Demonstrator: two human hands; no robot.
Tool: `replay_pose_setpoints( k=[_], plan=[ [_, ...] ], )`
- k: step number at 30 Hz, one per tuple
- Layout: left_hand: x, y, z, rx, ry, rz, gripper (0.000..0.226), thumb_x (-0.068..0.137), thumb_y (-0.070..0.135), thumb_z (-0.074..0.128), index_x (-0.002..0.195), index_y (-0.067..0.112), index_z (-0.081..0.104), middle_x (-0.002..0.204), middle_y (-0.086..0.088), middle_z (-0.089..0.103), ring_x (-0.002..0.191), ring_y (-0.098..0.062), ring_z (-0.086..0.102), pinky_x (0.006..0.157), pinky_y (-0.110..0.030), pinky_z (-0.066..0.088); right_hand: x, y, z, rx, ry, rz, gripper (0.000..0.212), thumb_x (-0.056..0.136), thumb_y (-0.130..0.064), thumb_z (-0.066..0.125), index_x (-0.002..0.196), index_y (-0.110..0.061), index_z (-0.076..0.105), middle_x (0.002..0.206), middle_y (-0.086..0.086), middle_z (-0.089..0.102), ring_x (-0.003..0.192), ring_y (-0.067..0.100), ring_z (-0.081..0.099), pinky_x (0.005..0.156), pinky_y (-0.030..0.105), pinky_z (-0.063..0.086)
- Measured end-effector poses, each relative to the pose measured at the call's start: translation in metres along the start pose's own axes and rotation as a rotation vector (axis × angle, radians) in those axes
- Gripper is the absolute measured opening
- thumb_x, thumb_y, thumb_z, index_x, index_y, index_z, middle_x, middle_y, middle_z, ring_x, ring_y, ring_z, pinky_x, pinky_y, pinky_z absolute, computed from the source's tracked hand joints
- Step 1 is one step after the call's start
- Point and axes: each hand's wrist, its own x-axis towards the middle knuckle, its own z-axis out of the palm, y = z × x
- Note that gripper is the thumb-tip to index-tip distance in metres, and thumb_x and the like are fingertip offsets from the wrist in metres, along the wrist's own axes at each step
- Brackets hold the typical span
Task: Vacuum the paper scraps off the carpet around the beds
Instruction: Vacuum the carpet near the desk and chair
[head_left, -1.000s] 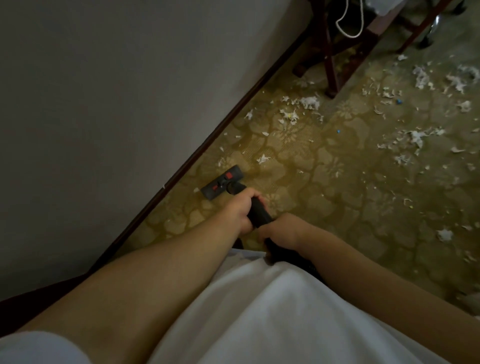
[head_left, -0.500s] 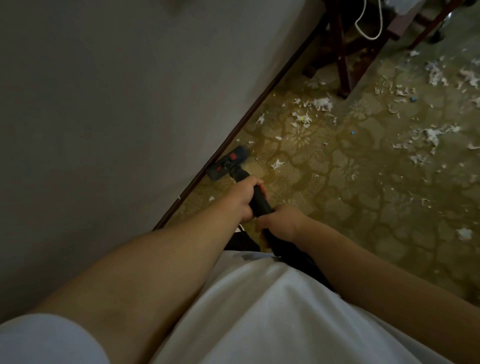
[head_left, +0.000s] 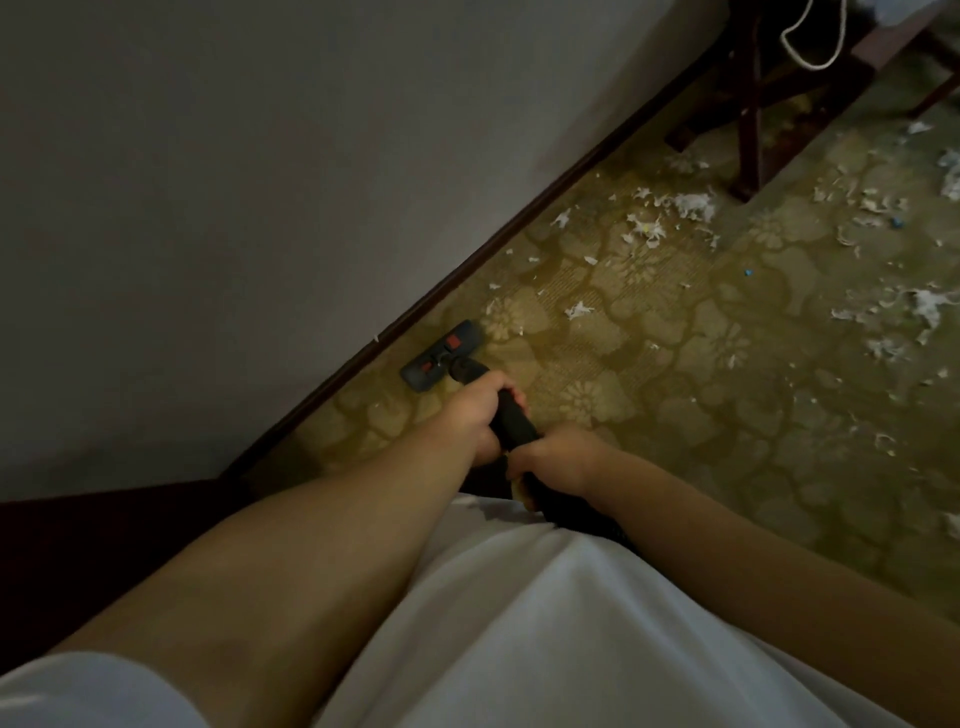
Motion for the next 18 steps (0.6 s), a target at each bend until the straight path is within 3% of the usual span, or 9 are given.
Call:
replay_pose_setpoints(
  k=[3, 9, 14, 18],
  plan=[
    [-0.012, -0.06, 0.011, -0.05, 0.0, -0.009, 0.027, 0.093, 0.009, 0.058, 0.067, 0.01, 0.05, 0.053, -0.005, 0.051, 0.055, -0.019, 0.048, 0.058, -0.032, 0.047, -0.022, 0.052, -0.009, -0.047, 0.003, 0.007, 0.013, 0.083, -0.012, 0.072, 0.086, 0.0, 0.074, 0.066, 0.011, 0.072, 0.06, 0.025, 0.07, 0.058, 0.032, 0.056],
    [-0.045, -0.159, 0.045, -0.069, -0.096, -0.066, 0.029, 0.094, 0.011, 0.056, 0.066, 0.011, 0.047, 0.057, -0.004, 0.049, 0.055, -0.018, 0.046, 0.055, -0.029, 0.047, -0.07, 0.143, -0.032, -0.04, 0.022, 0.073, 0.016, 0.084, -0.011, 0.071, 0.091, 0.003, 0.072, 0.065, 0.013, 0.072, 0.06, 0.028, 0.071, 0.058, 0.035, 0.057],
    [-0.061, -0.209, 0.054, -0.069, -0.136, -0.093, 0.031, 0.095, 0.012, 0.055, 0.065, 0.01, 0.047, 0.055, -0.003, 0.048, 0.056, -0.017, 0.044, 0.059, -0.029, 0.046, -0.09, 0.185, -0.034, -0.081, 0.022, 0.095, 0.018, 0.083, -0.012, 0.072, 0.095, 0.001, 0.072, 0.078, 0.015, 0.073, 0.065, 0.028, 0.07, 0.06, 0.032, 0.053],
    [-0.068, -0.224, 0.038, -0.122, -0.138, -0.091, 0.03, 0.094, 0.01, 0.056, 0.065, 0.01, 0.049, 0.056, -0.003, 0.048, 0.055, -0.017, 0.045, 0.06, -0.029, 0.045, -0.089, 0.198, -0.02, -0.153, 0.027, 0.084, 0.022, 0.077, -0.016, 0.076, 0.092, 0.0, 0.075, 0.089, 0.02, 0.078, 0.081, 0.036, 0.077, 0.074, 0.042, 0.06]
  ],
)
